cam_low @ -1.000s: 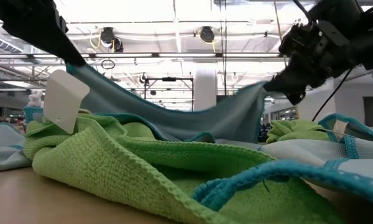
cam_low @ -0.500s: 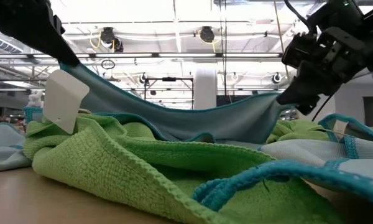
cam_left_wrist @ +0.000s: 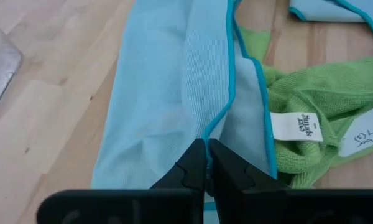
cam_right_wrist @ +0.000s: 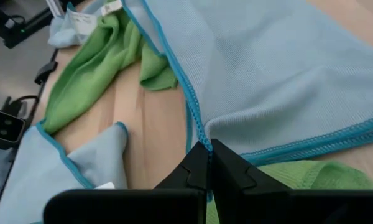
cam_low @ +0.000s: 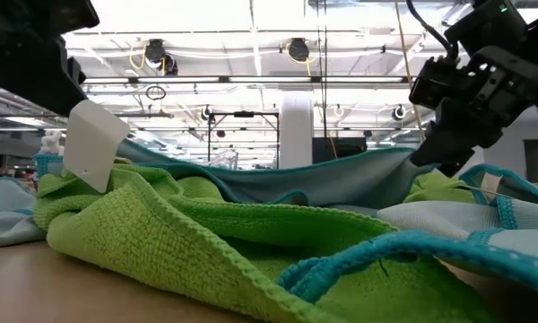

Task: Fold microfiber towels
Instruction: Fold the top center blue microfiber cloth

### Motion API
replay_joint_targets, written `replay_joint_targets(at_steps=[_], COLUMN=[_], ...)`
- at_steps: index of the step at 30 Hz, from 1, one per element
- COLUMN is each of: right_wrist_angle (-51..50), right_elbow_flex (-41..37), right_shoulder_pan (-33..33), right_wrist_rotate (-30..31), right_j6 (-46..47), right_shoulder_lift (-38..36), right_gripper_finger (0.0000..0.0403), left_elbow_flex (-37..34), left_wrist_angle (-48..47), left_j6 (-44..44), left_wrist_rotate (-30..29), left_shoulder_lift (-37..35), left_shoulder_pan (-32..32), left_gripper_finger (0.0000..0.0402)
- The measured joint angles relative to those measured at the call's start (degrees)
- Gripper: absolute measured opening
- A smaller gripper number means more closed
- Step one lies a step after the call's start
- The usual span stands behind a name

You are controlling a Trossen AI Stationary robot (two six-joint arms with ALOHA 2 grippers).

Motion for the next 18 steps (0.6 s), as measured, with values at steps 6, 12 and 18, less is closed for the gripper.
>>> replay_joint_targets(at_steps=[6,12,18], right_wrist_angle=[4.86,4.87,4.87], right_elbow_flex=[0.00,0.07,0.07], right_shoulder_pan=[0.08,0.98,2.38], right_wrist_rotate=[-3.21,-4.63,-4.92], right_j6=[0.09,1.14,1.16], right_shoulder_lift=[3.28,5.91,6.51], right_gripper_finger=[0.0005,0.0009,0.0077], left_elbow_flex=[-0.37,-0.37,-0.37], left_wrist_angle=[0.69,1.01,1.04], left_j6=[0.08,0.30,0.42], left_wrist_rotate=[0.45,0.82,1.57], left_shoulder_lift=[0.00,0.00,0.00], left_shoulder_pan=[0.00,0.00,-0.09], left_gripper_finger=[0.0007,0.0033,0.0036])
